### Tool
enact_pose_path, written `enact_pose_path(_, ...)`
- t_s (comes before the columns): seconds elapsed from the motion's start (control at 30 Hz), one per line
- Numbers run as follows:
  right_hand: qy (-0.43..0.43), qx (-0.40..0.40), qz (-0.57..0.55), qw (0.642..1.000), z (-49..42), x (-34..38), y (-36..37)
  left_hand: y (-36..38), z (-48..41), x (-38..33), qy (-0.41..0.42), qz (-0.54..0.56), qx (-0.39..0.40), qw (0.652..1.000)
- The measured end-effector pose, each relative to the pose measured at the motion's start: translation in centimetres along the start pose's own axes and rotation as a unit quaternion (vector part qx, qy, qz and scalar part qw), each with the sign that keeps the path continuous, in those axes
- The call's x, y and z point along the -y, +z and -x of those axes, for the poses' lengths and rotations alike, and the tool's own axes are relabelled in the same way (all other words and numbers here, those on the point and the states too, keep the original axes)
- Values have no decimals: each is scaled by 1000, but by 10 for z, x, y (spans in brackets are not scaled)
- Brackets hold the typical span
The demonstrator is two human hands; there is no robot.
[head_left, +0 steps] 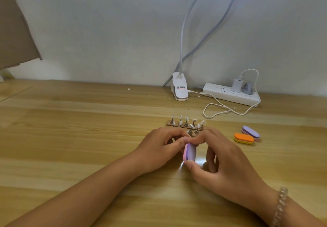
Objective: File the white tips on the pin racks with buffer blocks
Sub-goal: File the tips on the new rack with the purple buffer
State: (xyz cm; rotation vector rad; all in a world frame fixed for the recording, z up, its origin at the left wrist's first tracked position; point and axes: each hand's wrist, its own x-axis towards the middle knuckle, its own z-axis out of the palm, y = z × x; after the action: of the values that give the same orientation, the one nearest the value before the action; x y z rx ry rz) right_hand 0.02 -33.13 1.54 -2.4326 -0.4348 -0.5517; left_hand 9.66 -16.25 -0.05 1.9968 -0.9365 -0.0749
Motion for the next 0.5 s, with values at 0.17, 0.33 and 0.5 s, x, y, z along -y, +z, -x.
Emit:
enact_pose_path(0.17,60,-67,40,995,1,-9,-7,1,0,0,-2,36,-21,999)
enact_pose_path(0.33,43,7,131,990,2,-15,-1,1,0,1,1,72,-32,997)
enact_pose_path(0.5,-2,-53,56,997,-2,-20,-2,3,1,1,25,71,-26,997)
